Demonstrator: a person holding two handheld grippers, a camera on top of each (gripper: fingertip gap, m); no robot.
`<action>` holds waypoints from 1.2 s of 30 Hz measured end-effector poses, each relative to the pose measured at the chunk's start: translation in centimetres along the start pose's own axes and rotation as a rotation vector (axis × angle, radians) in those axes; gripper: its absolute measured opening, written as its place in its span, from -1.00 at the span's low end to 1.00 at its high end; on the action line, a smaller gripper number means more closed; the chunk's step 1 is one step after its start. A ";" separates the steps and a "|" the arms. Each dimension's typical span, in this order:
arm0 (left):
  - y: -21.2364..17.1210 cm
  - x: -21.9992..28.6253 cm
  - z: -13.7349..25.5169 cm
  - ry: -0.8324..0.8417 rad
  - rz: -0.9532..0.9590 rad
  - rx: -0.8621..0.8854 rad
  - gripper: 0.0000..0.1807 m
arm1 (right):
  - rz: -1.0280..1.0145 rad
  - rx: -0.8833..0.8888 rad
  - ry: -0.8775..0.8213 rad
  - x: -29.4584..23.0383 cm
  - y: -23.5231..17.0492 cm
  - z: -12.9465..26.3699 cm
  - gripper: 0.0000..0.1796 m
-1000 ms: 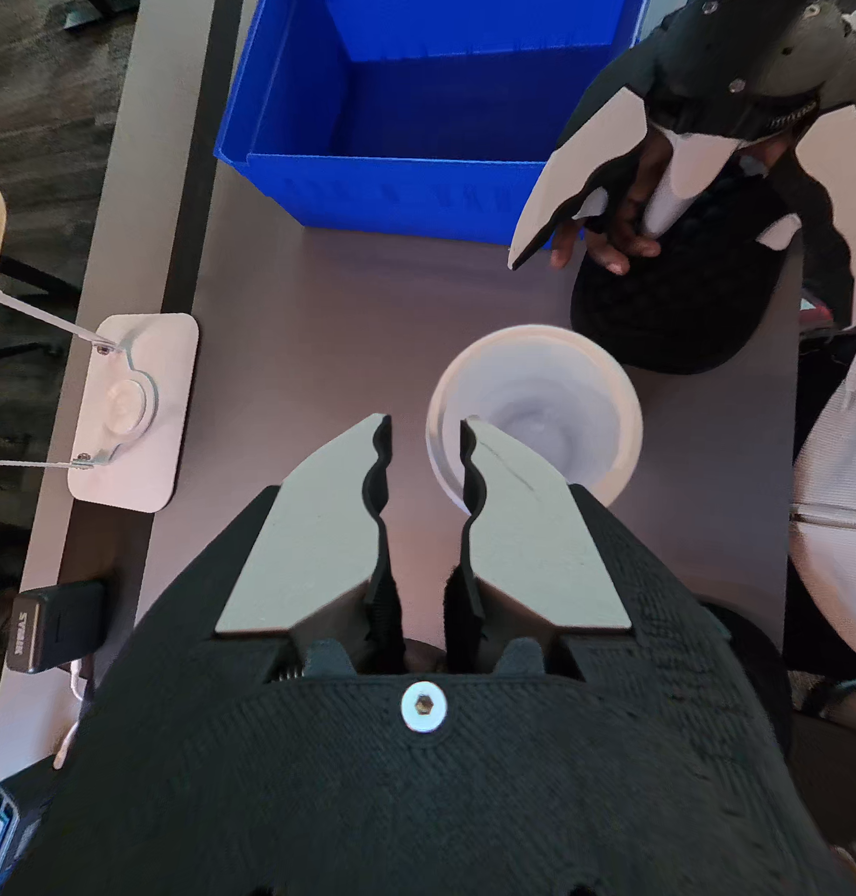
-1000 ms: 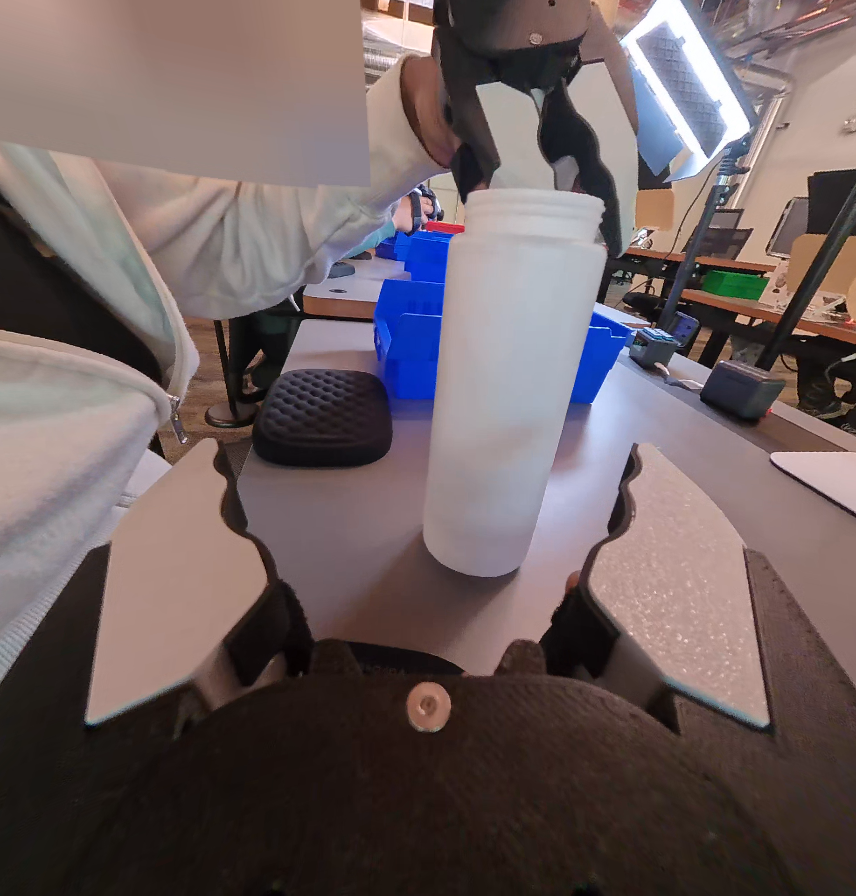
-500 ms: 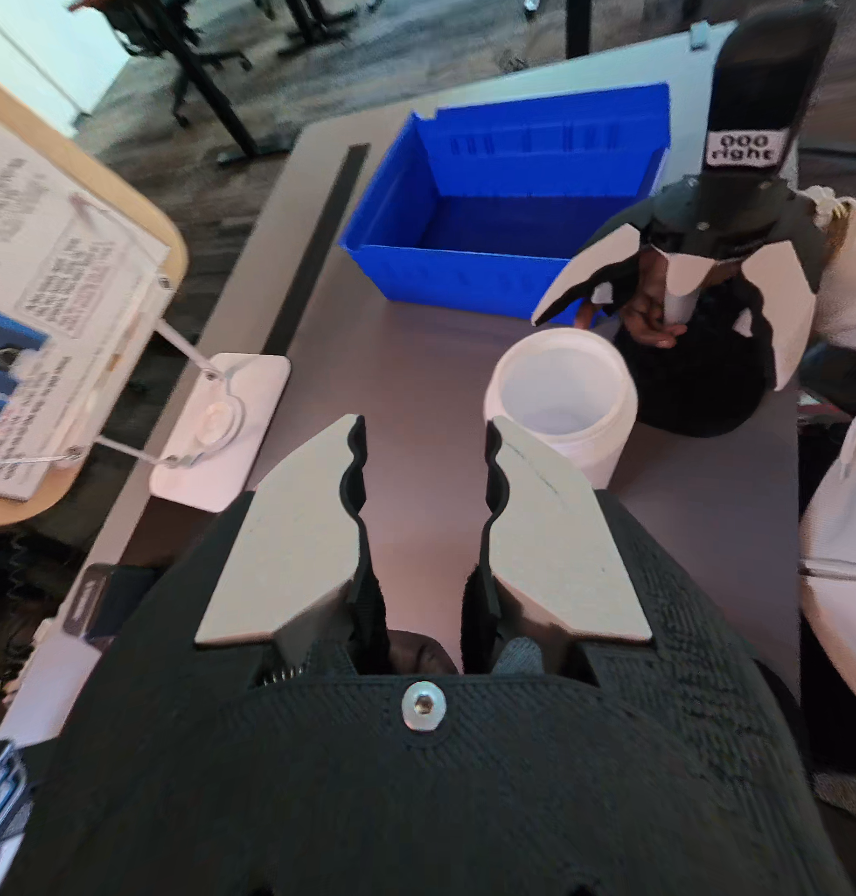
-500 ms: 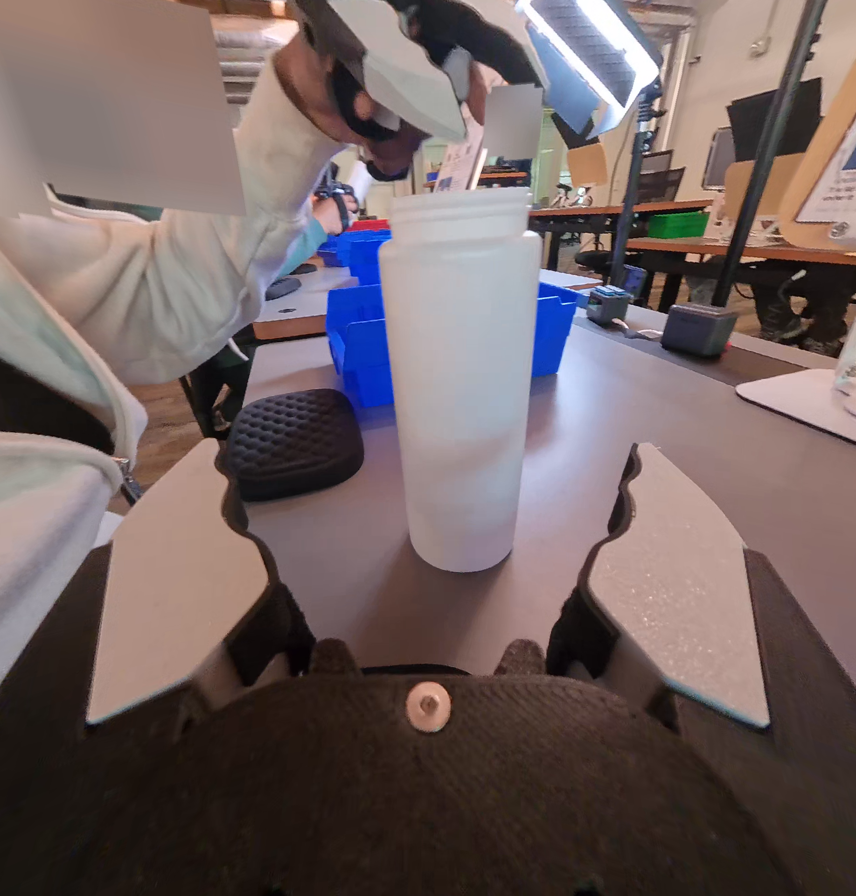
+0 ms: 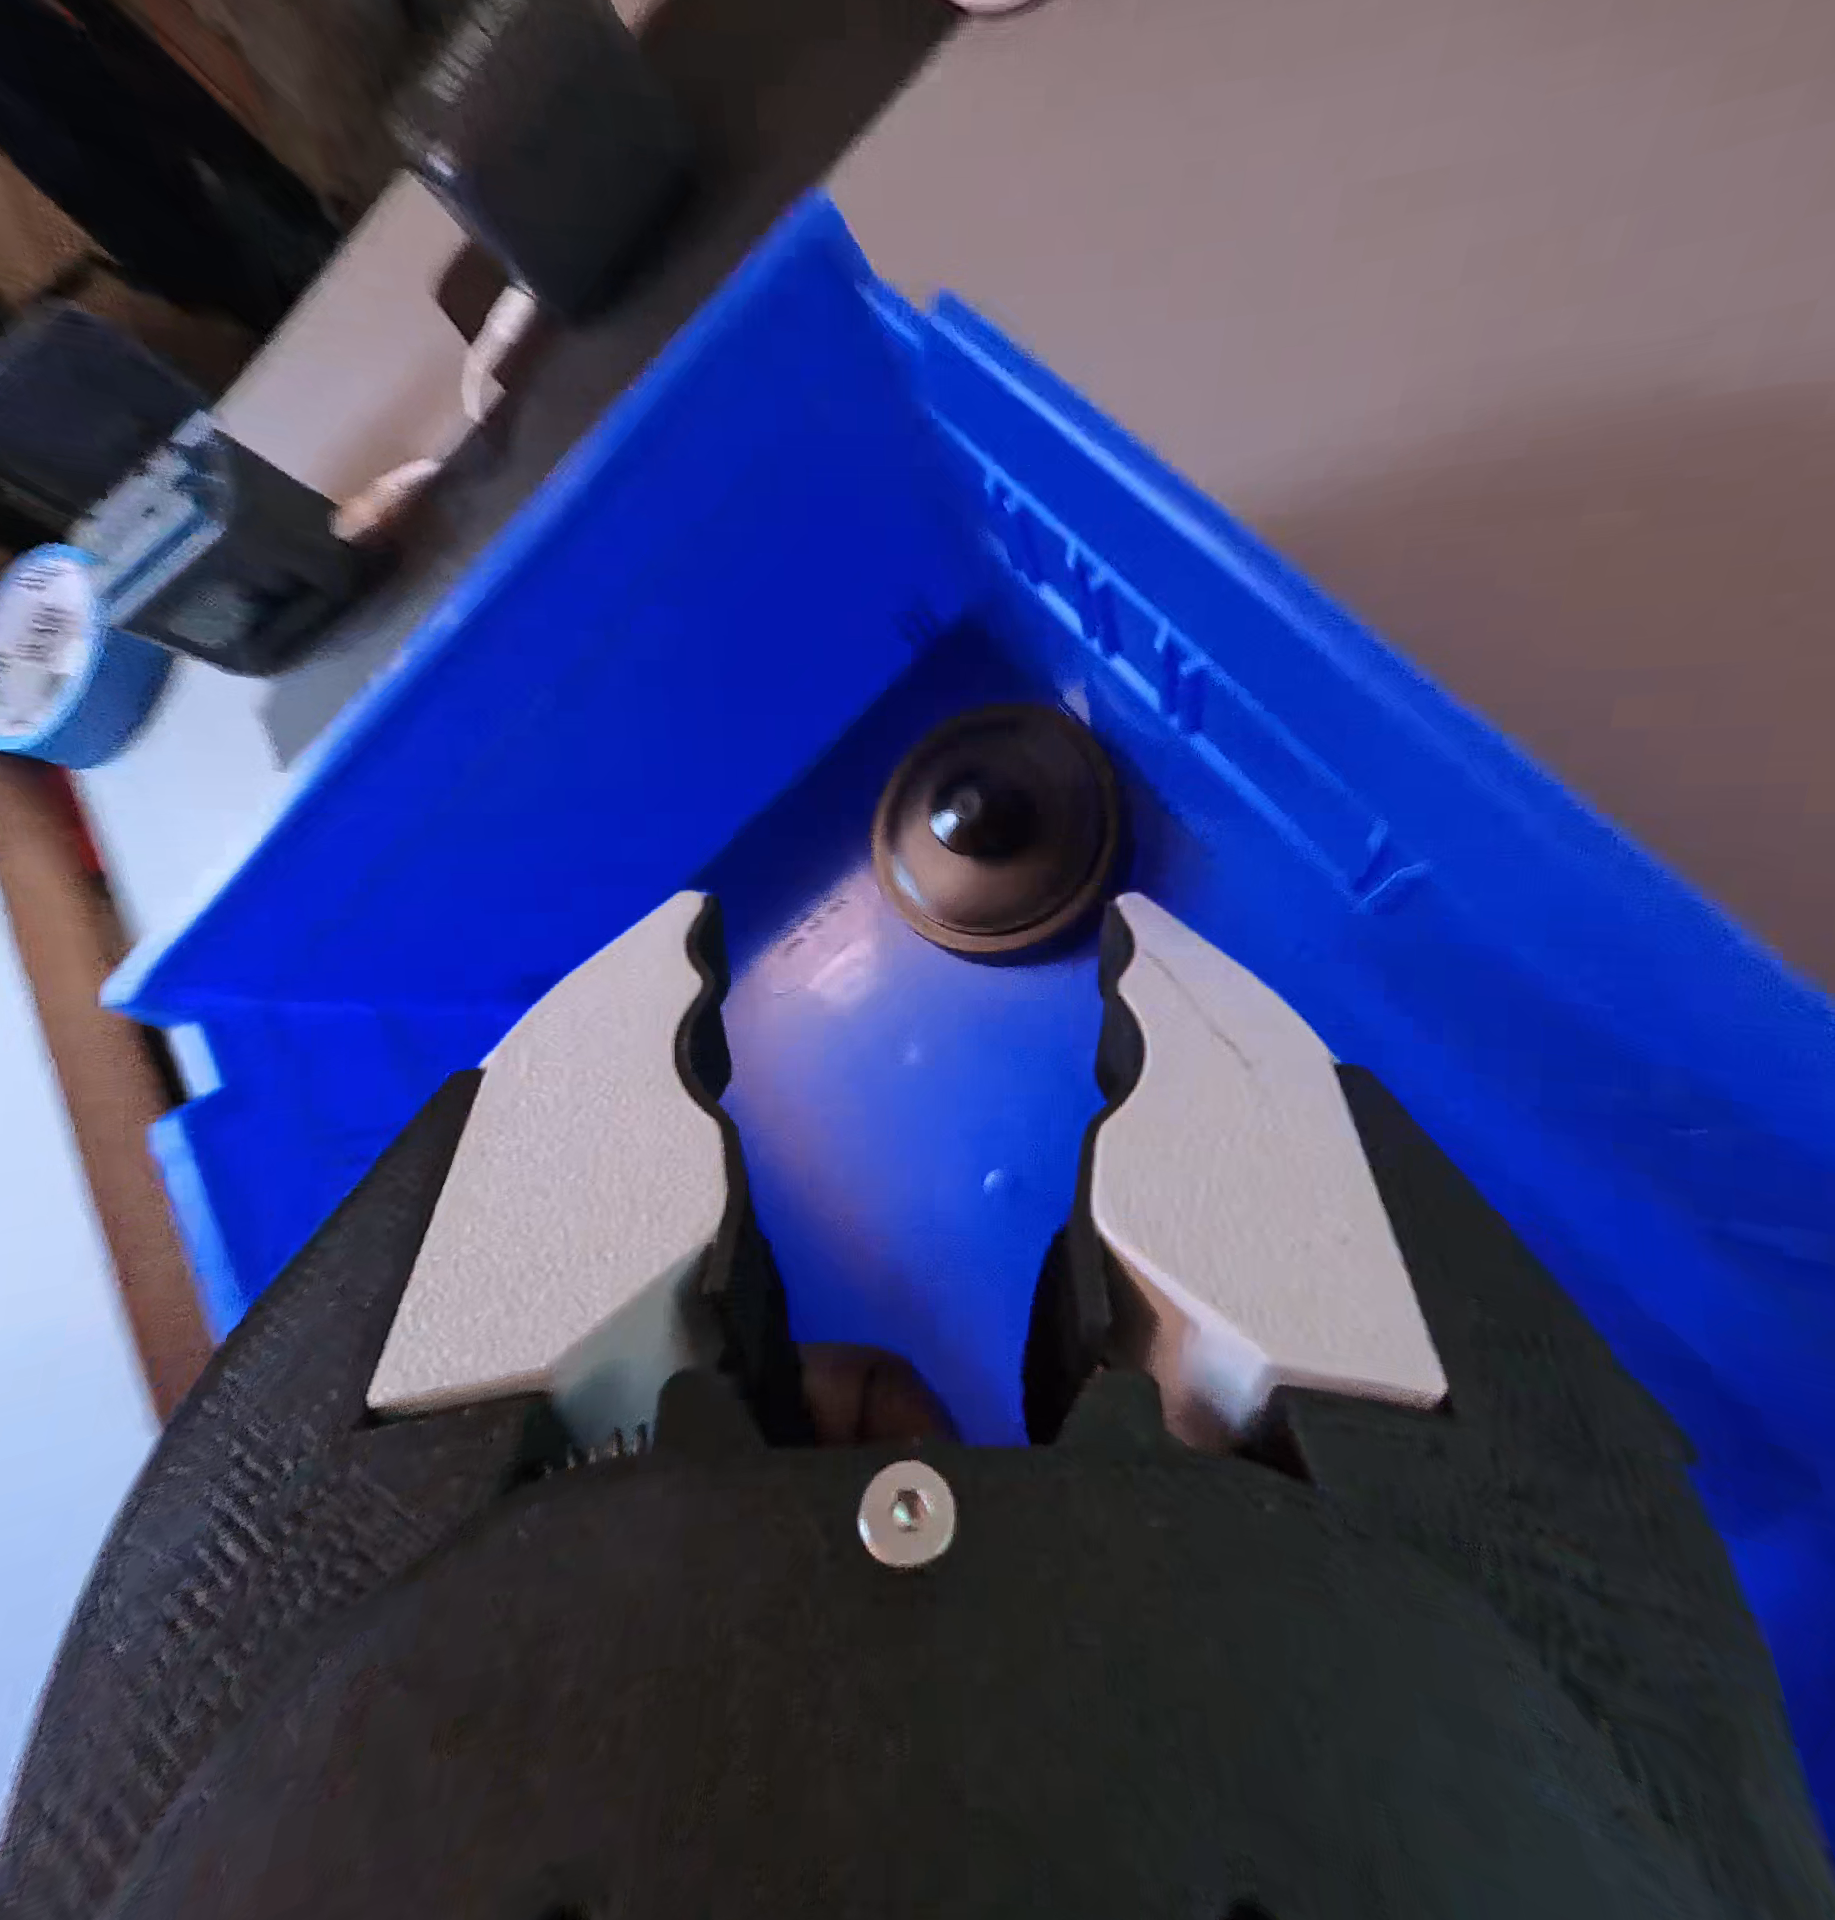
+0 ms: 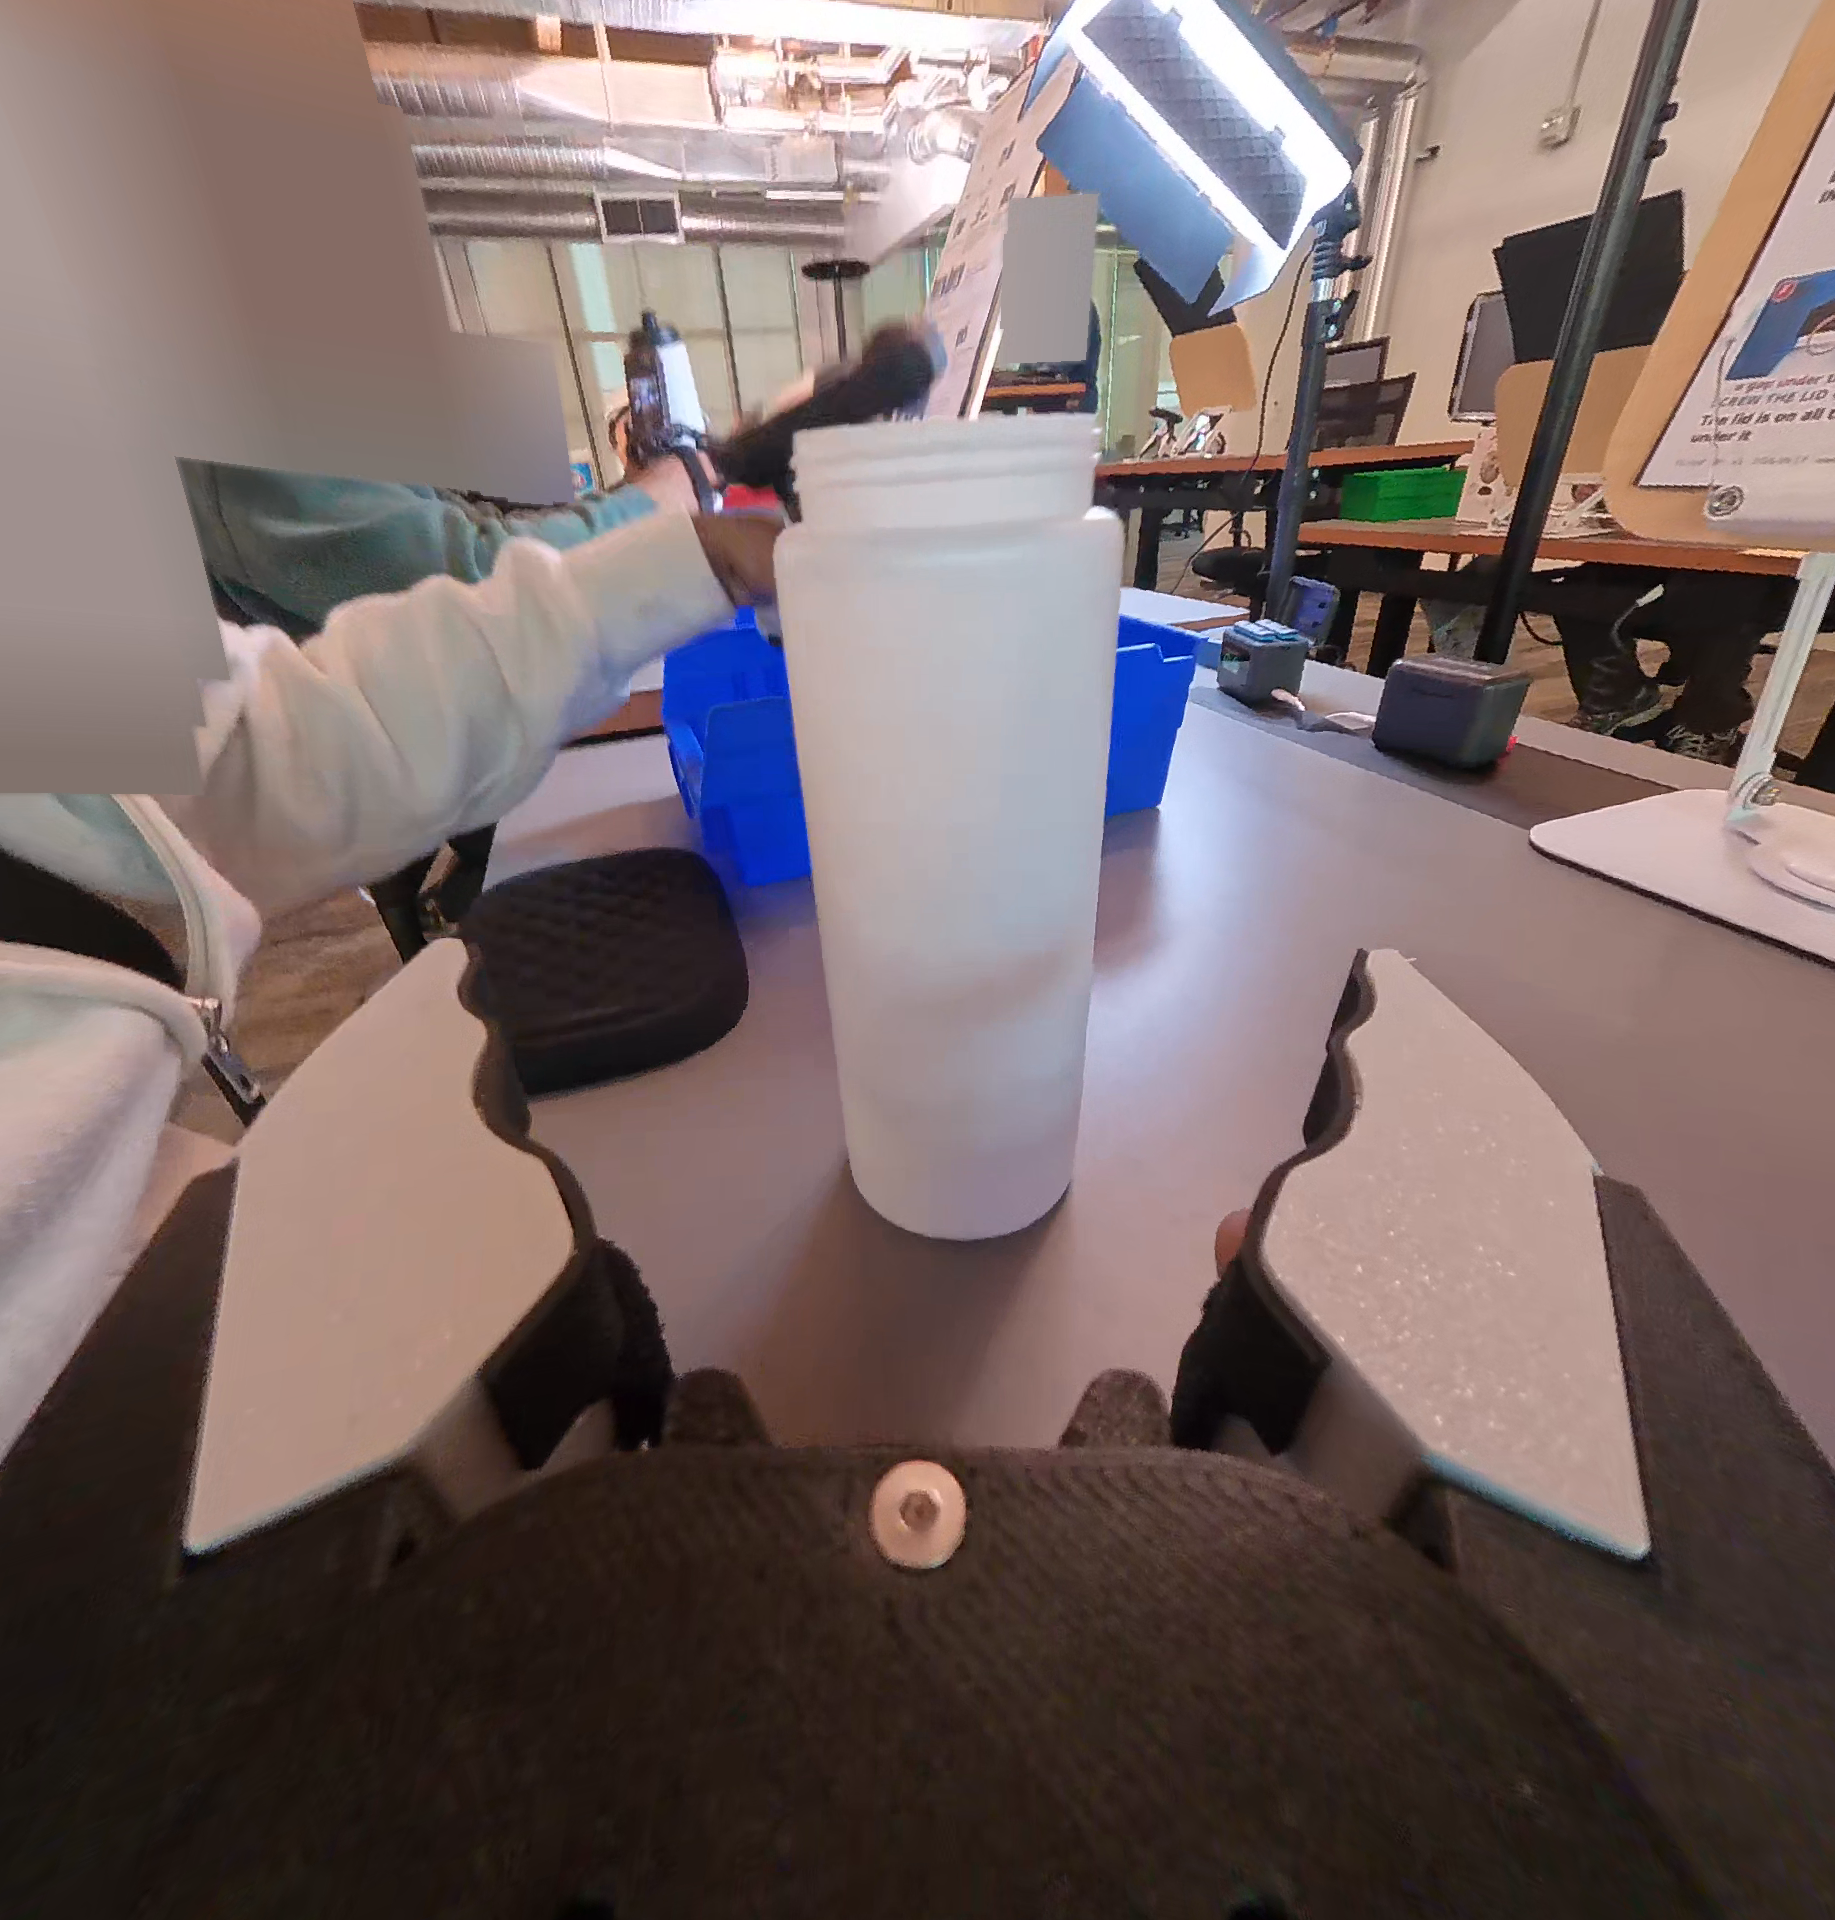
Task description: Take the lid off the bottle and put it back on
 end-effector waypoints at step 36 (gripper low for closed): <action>5.9 20.1 16.4 0.472 -0.540 0.466 -0.25 | 0.539 -0.189 -0.069 -9.3 4.7 -7.2 -0.63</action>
Point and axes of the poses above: each gripper's, where its closed fingertips meet, z back along the fingers, y out of its top, x = y × z across the jaws, the point moved 3 cm from there along z, back along the fingers, and after that the axes turned 2 degrees about -x, right-handed, at the moved point
